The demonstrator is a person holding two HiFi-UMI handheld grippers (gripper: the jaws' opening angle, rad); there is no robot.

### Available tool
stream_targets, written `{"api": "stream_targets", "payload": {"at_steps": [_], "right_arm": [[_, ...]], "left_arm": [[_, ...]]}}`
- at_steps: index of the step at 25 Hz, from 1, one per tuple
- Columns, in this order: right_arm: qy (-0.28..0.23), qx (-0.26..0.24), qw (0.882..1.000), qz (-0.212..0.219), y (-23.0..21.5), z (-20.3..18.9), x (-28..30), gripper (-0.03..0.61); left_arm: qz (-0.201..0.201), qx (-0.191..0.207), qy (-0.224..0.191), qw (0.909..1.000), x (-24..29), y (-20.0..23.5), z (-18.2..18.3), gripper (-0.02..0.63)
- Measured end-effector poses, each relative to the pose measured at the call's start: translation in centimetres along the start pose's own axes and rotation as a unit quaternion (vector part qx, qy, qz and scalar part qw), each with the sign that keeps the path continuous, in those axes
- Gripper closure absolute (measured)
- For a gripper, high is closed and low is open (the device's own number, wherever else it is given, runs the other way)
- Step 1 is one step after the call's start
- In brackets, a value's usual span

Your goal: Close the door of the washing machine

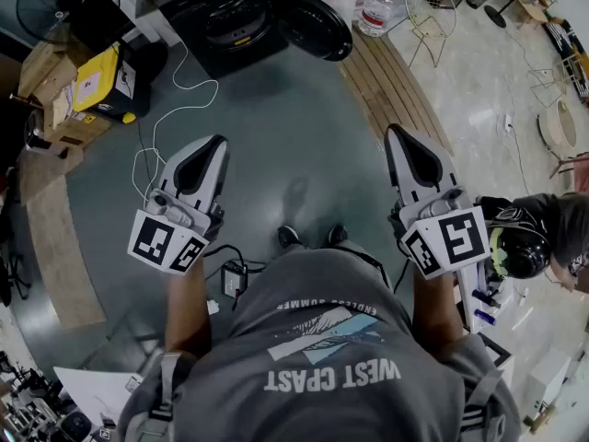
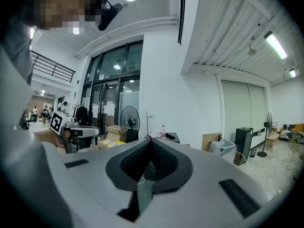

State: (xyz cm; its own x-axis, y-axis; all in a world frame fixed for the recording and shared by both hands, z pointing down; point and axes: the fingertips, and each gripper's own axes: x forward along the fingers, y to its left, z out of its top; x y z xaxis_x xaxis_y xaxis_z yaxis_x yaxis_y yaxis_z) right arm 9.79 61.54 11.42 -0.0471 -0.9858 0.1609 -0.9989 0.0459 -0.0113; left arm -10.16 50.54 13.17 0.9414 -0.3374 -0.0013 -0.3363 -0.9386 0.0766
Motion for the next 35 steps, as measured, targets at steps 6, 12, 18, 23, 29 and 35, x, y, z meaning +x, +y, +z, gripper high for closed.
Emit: {"api": "stream_targets", "payload": {"at_steps": [6,12,18,23,29,35], "right_arm": [[-0.007,0.007,1.000,0.002,1.0,0.2,1.9,0.551],[-0.011,0.026,1.000,0.012,0.8,0.1,4.4,0.549],[-0.009,0.040,0.999,0.028,-1.1,-0.7,8.5,0.549],[-0.008,0.046,0.998,0.051,-3.7,-0.4,13.2,0.549],[-0.003,0.047,0.996,0.077,-7.3,-0.1,18.5,0.549],[-0.005,0.054,0.993,0.108,-11.1,0.1,23.8,0.549]], "left_arm": [[-0.007,-0.003,0.000,1.0000,-0.1,1.7,-0.4,0.584],[-0.004,-0.012,0.003,0.9999,0.7,3.5,-1.2,0.584],[0.020,-0.008,0.012,0.9997,2.7,6.3,-2.1,0.584],[0.048,-0.005,0.020,0.9986,5.3,9.2,-2.1,0.584],[0.069,-0.006,0.024,0.9973,10.1,12.3,-2.5,0.584],[0.098,0.004,0.036,0.9945,14.5,15.2,-2.5,0.584]]}}
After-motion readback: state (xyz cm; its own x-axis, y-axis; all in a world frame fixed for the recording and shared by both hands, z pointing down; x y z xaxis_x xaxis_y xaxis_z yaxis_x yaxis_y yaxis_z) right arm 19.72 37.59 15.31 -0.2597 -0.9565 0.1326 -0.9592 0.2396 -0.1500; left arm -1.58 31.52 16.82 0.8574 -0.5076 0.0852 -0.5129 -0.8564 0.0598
